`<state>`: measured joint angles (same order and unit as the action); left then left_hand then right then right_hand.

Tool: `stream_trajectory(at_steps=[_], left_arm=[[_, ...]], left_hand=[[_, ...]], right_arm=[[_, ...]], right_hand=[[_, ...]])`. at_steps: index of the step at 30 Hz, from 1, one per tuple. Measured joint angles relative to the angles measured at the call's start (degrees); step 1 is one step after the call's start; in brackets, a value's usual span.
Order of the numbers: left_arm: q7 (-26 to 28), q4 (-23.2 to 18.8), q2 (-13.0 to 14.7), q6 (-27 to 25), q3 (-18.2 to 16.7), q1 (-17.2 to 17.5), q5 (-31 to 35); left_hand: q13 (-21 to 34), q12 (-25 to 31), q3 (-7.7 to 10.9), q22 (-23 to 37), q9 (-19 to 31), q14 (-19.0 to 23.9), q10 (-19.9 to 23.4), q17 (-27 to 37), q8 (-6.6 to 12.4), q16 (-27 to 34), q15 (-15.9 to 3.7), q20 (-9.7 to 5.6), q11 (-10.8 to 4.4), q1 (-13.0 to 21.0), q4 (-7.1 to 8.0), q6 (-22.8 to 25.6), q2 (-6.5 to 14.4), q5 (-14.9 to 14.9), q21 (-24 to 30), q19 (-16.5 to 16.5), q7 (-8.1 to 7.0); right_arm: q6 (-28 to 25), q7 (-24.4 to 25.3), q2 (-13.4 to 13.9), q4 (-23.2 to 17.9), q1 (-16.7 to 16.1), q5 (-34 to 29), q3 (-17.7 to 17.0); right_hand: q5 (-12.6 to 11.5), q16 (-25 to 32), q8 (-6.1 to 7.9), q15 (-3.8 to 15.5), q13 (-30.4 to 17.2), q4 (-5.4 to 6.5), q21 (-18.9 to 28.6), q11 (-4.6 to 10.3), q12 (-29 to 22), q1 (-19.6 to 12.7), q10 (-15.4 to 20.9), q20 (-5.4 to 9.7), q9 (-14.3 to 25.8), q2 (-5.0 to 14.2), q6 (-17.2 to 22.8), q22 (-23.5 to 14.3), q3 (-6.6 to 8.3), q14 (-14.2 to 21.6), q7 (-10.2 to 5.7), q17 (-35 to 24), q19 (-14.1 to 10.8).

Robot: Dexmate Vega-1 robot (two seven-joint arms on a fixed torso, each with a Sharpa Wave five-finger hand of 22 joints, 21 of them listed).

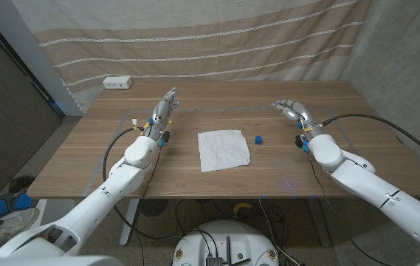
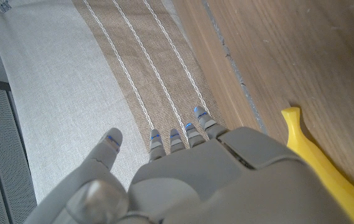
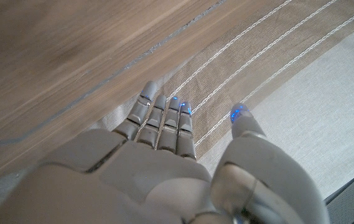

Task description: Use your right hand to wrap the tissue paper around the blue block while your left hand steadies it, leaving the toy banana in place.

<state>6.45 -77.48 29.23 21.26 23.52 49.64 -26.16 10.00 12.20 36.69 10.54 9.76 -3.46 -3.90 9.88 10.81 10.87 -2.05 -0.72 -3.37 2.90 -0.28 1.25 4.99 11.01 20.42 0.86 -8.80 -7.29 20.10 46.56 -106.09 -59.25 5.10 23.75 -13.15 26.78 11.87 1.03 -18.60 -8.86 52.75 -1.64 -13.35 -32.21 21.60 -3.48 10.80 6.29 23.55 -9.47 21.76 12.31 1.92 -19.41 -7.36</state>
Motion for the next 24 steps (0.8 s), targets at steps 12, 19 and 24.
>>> stream_trajectory(at_steps=[12, 19, 24], left_arm=[[-0.77, -0.42, 0.43, 0.06, 0.02, 0.35, -0.02], [-1.45, -0.45, 0.62, 0.32, 0.04, 0.44, -0.19], [-1.77, -0.52, 0.73, 0.45, 0.04, 0.56, -0.35]], left_hand=[[0.30, 0.00, 0.08, -0.01, 0.00, 0.42, 0.31, 0.05, 0.00, 0.00, 0.20, 0.20, -0.31, 0.00, -0.07, 0.00, 0.00, 0.00, 0.00, 0.20, 0.00], [0.30, 0.00, 0.31, -0.01, -0.01, 0.61, 0.31, 0.14, 0.00, 0.00, 0.01, 0.20, -0.31, 0.00, -0.30, 0.00, 0.00, 0.01, 0.00, 0.20, 0.00], [0.29, 0.00, 0.32, -0.01, -0.01, 0.61, 0.30, 0.13, 0.00, 0.00, 0.01, 0.20, -0.31, 0.00, -0.30, 0.31, 0.00, 0.01, 0.00, 0.20, 0.31]], right_arm=[[-5.83, 0.83, 2.45, -5.48, -2.61, -3.65, 0.10], [-9.35, 0.84, 3.50, -8.03, -3.60, -5.79, 0.55], [-11.05, 0.77, 4.18, -9.71, -4.04, -7.03, 1.16]], right_hand=[[-0.42, 0.45, 0.22, 0.93, 0.00, -0.31, -0.43, 0.52, -0.22, -0.89, 0.52, 0.32, 0.28, 0.89, 0.53, 0.00, 0.31, -0.12, -0.53, -0.42, -0.32], [-0.65, 0.45, 0.22, 0.93, 0.26, -0.79, -0.65, 0.62, -0.22, -1.37, 0.62, 0.10, 0.28, 0.41, 1.00, 0.01, 0.32, -0.12, -0.60, -0.42, -0.53], [-0.65, 0.45, 0.22, 0.93, 0.26, -0.96, -0.86, 0.62, -0.22, -1.48, 0.61, -0.09, 0.28, 0.39, 1.00, 0.01, 0.49, -0.12, -0.60, -0.42, -0.73]])
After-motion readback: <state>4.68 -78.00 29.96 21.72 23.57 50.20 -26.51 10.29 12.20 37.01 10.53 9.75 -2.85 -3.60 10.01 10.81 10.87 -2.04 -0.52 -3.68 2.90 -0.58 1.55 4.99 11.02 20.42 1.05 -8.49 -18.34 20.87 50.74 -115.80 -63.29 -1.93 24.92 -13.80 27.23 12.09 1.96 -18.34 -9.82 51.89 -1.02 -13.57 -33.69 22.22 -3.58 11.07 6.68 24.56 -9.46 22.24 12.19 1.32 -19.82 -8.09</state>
